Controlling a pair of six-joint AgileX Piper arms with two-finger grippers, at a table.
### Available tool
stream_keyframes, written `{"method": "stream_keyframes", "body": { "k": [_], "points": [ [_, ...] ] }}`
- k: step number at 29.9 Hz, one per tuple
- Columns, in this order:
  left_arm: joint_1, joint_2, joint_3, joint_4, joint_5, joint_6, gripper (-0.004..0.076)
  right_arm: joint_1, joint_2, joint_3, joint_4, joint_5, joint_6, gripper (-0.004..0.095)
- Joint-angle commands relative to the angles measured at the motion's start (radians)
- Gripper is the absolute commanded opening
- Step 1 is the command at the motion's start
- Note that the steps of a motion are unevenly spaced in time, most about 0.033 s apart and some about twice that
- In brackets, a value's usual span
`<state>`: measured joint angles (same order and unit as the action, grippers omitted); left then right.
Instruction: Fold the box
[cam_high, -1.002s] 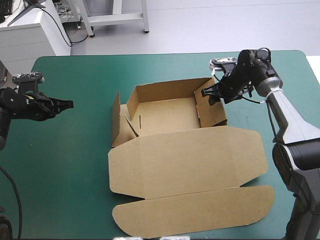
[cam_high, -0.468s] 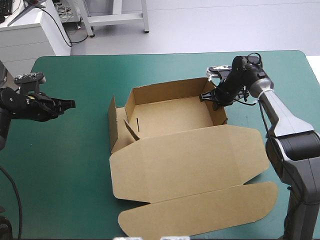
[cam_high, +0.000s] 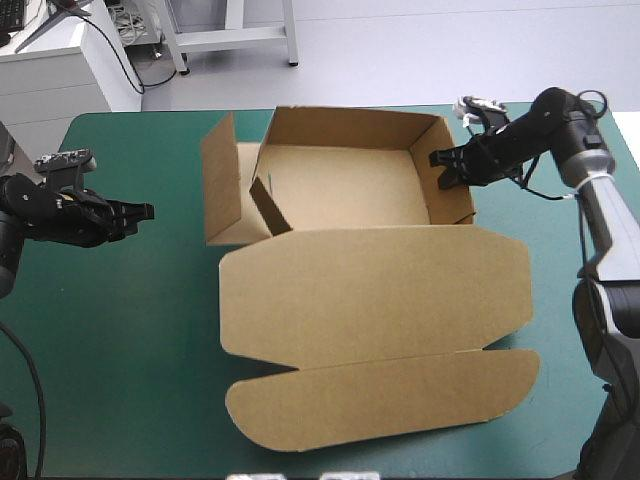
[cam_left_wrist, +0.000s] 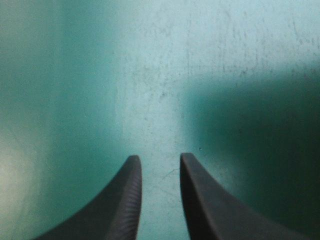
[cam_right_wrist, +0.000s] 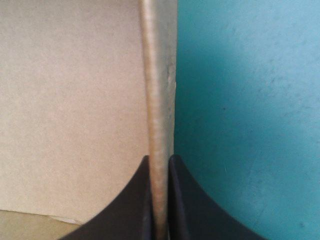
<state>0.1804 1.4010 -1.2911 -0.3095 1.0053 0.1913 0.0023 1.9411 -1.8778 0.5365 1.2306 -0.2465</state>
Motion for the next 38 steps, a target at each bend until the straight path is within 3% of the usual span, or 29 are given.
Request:
{"method": "stream_keyframes", "body": {
  "k": [1,3,5,10,15,21,26,38],
  "points": [
    [0.001,-0.01,-0.031,-0.075,0.001,-0.008,0.0402,-0.056,-0.128,-0.025,0.095,0.021,-0.022,-0.0004],
    [0.001,-0.002,-0.031,-0.13,-0.001,-0.008,0.0518,-0.067,-0.165,-0.025,0.095,0.021,-0.031,-0.0004],
    [0.001,0.002,-0.027,-0.217,-0.014,-0.008,0.0569,-0.068,-0.195,-0.025,0.099,0.021,-0.036,-0.0004],
    [0.001,0.011,-0.027,-0.468,-0.001,0.023,0.0567,-0.065,-0.223,-0.025,0.14,0.021,-0.038,-0.0004],
    [0.001,0.012,-0.027,-0.636,0.08,0.16,0.0567,-0.037,-0.223,-0.025,0.156,0.019,-0.034,-0.0004],
    [0.001,0.004,-0.027,-0.814,0.188,0.278,0.0567,0.051,-0.221,-0.025,0.054,-0.03,0.007,-0.0003],
    [0.001,-0.013,-0.027,-0.852,0.28,0.316,0.0567,0.078,-0.203,-0.025,0.035,-0.081,0.057,-0.0003],
    [0.001,-0.08,-0.027,-0.868,0.288,0.316,0.0561,0.18,-0.163,-0.024,-0.001,-0.127,0.11,-0.0003]
  ]
}}
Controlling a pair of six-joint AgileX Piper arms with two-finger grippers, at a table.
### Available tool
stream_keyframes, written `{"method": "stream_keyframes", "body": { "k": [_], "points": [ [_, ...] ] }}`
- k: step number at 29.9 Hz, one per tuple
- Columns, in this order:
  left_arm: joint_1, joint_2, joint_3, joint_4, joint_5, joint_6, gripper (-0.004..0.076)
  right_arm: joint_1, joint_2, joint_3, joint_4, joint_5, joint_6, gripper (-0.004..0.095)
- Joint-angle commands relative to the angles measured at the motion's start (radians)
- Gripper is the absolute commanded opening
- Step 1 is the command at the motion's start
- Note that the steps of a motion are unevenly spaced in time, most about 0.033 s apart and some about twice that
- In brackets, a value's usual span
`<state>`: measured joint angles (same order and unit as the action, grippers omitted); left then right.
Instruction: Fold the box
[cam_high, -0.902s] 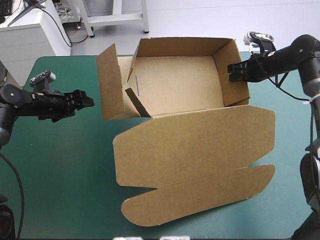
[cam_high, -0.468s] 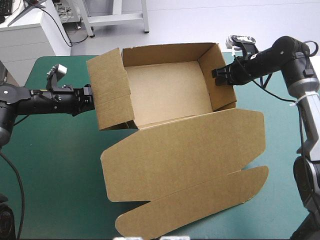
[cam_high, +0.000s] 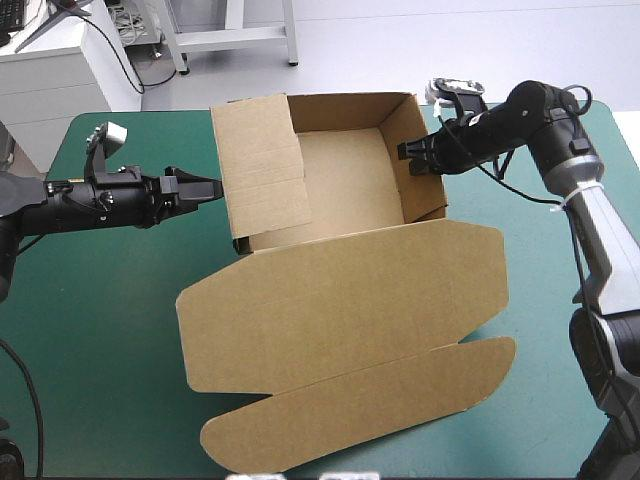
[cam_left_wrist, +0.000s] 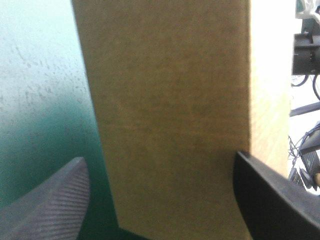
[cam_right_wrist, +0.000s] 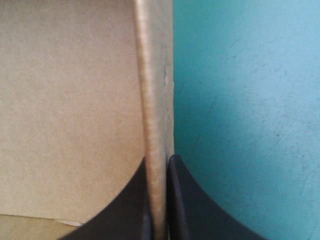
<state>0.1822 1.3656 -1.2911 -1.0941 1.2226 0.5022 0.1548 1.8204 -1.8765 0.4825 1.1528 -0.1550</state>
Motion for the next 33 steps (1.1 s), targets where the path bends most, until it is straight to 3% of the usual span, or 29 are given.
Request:
{"method": "stream_keyframes", "body": {
  "k": [1,10,16,22,29,33],
  "points": [
    [-0.001,-0.047,-0.027,-0.079,0.071,0.005,0.0556,0.036,-0.038,-0.025,0.06,-0.055,0.018,-0.0003],
    [-0.001,-0.076,-0.027,-0.079,0.072,0.001,0.0468,0.132,-0.004,-0.025,0.057,-0.121,0.057,-0.0003],
    [-0.001,-0.084,-0.027,0.029,0.072,-0.006,0.0455,0.189,0.012,-0.025,0.05,-0.164,0.083,-0.0003],
    [-0.001,-0.084,-0.026,0.3,0.072,-0.164,0.0455,0.272,0.012,-0.025,-0.012,-0.229,0.114,0.0003],
    [-0.012,-0.084,-0.012,0.427,0.067,-0.275,0.0452,0.368,0.012,-0.025,-0.146,-0.283,0.211,0.0003],
    [-0.068,-0.084,-0.012,0.559,0.056,-0.353,0.0402,0.383,0.012,-0.025,-0.151,-0.289,0.236,0.0003]
  ]
}}
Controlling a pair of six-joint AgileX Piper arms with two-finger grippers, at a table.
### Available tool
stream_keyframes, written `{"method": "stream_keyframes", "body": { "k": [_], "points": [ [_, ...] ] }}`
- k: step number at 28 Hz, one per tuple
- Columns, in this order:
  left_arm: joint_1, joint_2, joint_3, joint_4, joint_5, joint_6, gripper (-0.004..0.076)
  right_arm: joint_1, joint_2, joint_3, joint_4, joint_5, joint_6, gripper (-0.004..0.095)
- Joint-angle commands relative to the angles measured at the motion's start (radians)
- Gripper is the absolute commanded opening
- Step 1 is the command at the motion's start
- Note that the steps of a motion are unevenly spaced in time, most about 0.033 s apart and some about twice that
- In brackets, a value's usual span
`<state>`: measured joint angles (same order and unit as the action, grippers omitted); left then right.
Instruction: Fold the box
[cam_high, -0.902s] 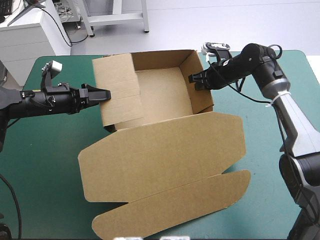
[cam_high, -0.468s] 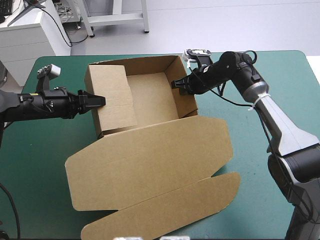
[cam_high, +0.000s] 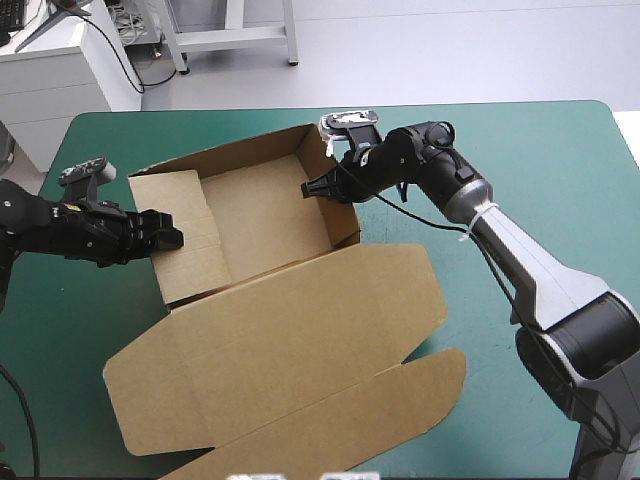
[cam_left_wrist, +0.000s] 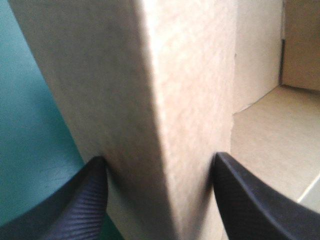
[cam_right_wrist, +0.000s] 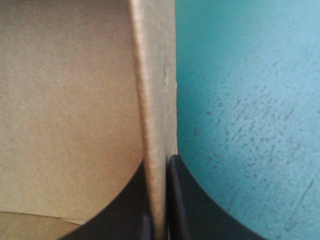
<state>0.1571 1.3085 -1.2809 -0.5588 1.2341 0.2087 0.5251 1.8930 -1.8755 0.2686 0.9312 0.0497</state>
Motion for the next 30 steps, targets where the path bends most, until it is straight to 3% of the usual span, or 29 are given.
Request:
{"method": "stream_keyframes", "body": {
  "k": [1,8,12,15,22,26,30],
  "points": [
    [-0.065,-0.027,-0.023,0.058,0.039,-0.081,0.0393,0.012,-0.061,-0.026,0.065,-0.067,0.039,0.0003],
    [-0.187,-0.027,-0.023,0.219,-0.076,-0.252,0.0388,0.012,-0.065,-0.026,0.068,-0.01,0.059,0.0003],
    [-0.207,-0.027,-0.023,0.276,-0.089,-0.315,0.0379,0.012,-0.065,-0.026,0.068,0.016,0.086,0.0],
    [-0.209,-0.027,-0.023,0.327,-0.085,-0.337,0.0291,0.012,-0.065,-0.026,0.094,0.027,0.085,0.0001],
    [-0.209,-0.019,-0.023,0.395,-0.103,-0.337,-0.0007,0.012,-0.069,-0.026,0.087,0.041,0.06,0.0001],
    [-0.209,0.0,-0.028,0.367,-0.16,-0.337,-0.0008,0.012,-0.073,-0.026,0.037,0.069,0.027,0.0001],
    [-0.209,0.052,-0.099,0.378,-0.171,-0.337,-0.0009,0.012,-0.074,-0.026,-0.132,0.178,0.031,0.0001]
  ]
}}
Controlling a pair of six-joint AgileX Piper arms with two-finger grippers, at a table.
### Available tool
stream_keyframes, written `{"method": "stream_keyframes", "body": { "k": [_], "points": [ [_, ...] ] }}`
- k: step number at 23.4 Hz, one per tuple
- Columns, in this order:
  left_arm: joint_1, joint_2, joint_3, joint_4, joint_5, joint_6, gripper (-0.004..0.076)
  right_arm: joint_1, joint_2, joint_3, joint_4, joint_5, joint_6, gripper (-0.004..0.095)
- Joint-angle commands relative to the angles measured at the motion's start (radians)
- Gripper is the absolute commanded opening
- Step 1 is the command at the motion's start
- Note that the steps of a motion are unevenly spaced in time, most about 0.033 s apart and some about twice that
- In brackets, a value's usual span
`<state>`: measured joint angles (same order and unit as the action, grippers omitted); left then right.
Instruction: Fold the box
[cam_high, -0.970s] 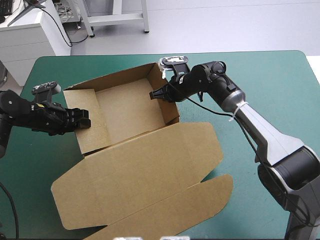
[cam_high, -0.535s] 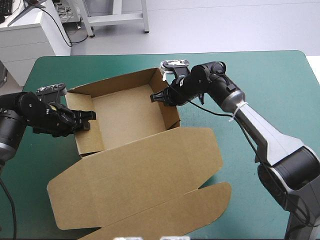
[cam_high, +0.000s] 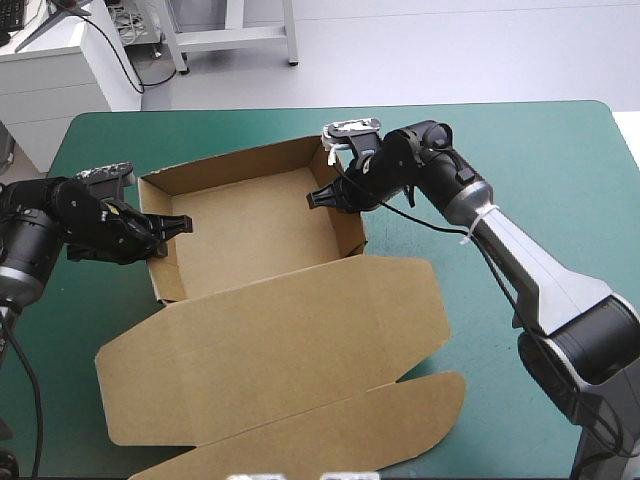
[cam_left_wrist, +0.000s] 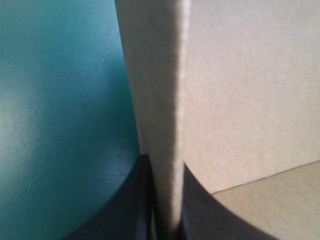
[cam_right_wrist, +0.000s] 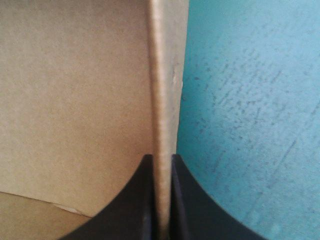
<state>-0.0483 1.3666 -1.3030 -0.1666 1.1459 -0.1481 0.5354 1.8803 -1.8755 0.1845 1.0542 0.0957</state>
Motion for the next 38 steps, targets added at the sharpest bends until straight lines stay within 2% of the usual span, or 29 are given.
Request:
{"method": "stream_keyframes", "body": {
  "k": [1,5,8,12,19,27,30,32,34,36,38],
  "points": [
    [-0.004,0.01,-0.098,-0.015,-0.076,0.02,-0.0009,0.002,-0.062,-0.026,-0.07,0.074,-0.015,0.0001],
    [-0.042,0.116,-0.217,0.023,-0.048,0.023,-0.0009,-0.001,-0.071,-0.026,-0.152,0.138,-0.007,0.0],
    [-0.132,0.227,-0.318,0.08,-0.043,0.023,-0.0009,-0.034,-0.073,-0.026,-0.164,0.192,0.005,0.0],
    [-0.218,0.381,-0.43,0.07,-0.036,0.016,-0.0008,-0.096,-0.073,0.037,-0.135,0.197,0.023,0.0],
    [-0.242,0.503,-0.464,0.058,-0.004,0.02,-0.0008,-0.12,-0.069,0.155,-0.129,0.137,0.023,0.0],
    [-0.242,0.541,-0.465,0.07,0.038,0.069,-0.0008,-0.12,-0.034,0.155,-0.126,0.096,0.041,0.0002],
    [-0.242,0.541,-0.465,0.07,0.042,0.077,0.0004,-0.12,-0.032,0.153,-0.157,0.096,0.06,0.0061],
    [-0.242,0.541,-0.473,0.061,0.054,0.079,0.0125,-0.12,-0.032,0.142,-0.244,0.125,0.157,0.0336],
    [-0.242,0.541,-0.482,0.063,0.051,0.079,0.0262,-0.12,-0.032,0.134,-0.282,0.137,0.166,0.0495],
    [-0.242,0.541,-0.486,0.058,0.049,0.108,0.0419,-0.12,-0.032,0.13,-0.268,0.133,0.168,0.0514],
    [-0.242,0.541,-0.486,0.01,0.052,0.162,0.053,-0.12,-0.032,0.13,-0.266,0.133,0.168,0.0515]
  ]
}}
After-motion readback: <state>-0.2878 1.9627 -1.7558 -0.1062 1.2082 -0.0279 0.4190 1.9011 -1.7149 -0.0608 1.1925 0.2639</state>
